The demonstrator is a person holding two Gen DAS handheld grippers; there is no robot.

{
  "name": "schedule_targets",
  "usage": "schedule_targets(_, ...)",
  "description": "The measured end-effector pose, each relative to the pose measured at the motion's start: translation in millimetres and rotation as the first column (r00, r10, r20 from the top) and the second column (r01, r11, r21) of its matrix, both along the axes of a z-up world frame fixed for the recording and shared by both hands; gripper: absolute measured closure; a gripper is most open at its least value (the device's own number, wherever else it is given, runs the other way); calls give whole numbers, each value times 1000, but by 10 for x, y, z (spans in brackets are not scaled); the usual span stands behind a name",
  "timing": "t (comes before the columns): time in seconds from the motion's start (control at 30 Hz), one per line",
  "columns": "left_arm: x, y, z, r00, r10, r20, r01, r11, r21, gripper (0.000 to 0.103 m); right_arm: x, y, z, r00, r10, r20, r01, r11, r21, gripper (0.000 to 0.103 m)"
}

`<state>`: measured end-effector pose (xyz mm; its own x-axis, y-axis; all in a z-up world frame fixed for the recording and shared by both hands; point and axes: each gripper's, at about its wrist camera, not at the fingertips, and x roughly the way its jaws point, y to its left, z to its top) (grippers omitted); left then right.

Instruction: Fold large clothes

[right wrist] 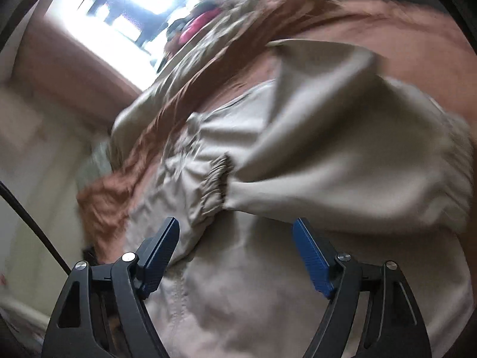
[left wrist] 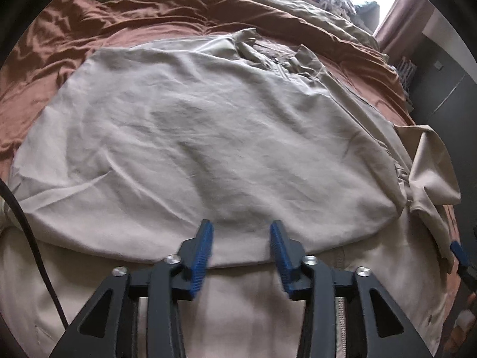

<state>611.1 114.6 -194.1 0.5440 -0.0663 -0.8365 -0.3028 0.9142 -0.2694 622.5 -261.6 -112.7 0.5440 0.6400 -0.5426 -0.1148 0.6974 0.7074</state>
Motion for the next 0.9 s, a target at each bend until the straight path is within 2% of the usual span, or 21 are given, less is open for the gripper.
schedule_targets(0.03, 6, -15, 3, 1000, -4, 0, 4, 1000, 1, 50, -57, -140, -64, 999, -34, -26, 35, 999, 26, 25)
schedule_targets(0.13, 9, -52, 3, 1000, -4, -1, 4, 1000, 17, 49, -207, -651, -254, 976, -181, -118, 191, 978, 84, 25)
schedule_targets(0.27, -15, -50, 44, 1000, -6, 7, 6, 1000, -25, 49, -421, -1167, -295, 935, -324, -142, 340, 934, 106, 25)
schedule_targets(0.33, -49, -69, 104, 1000, -9, 20, 9, 999, -32, 49, -434, -1266, -319, 918, -367, -152, 383, 919, 92, 25)
schedule_targets(0.47, -140, -123, 268, 998, -29, 57, 31, 999, -27, 49, -212, -1308, -469, 916, -351, -194, 372, 924, 86, 26)
schedule_targets(0.5, -161, -126, 303, 997, -31, 65, 33, 999, -27, 49, -135, -1206, -497, 914, -352, -203, 374, 924, 80, 26)
schedule_targets(0.53, -183, -126, 340, 997, -31, 72, 33, 999, -26, 49, -51, -1172, -543, 909, -359, -211, 381, 922, 75, 36)
schedule_targets(0.57, -194, -123, 363, 997, -29, 77, 31, 999, -25, 49, -9, -1189, -531, 907, -366, -209, 388, 919, 71, 51)
schedule_targets(0.6, -229, -114, 410, 996, -24, 86, 26, 999, -25, 49, 16, -1205, -490, 906, -373, -198, 392, 918, 62, 57)
schedule_targets(0.63, -241, -105, 432, 996, -22, 91, 25, 999, -26, 49, -3, -1183, -437, 908, -374, -187, 390, 919, 60, 69)
schedule_targets(0.8, -398, -49, 632, 991, 9, 135, -2, 999, -48, 49, -69, -925, -201, 929, -363, -69, 367, 928, 65, 79)
schedule_targets(0.9, -505, 6, 717, 989, 30, 147, -23, 999, -50, 49, -174, -764, 116, 941, -333, 59, 331, 943, 35, 88)
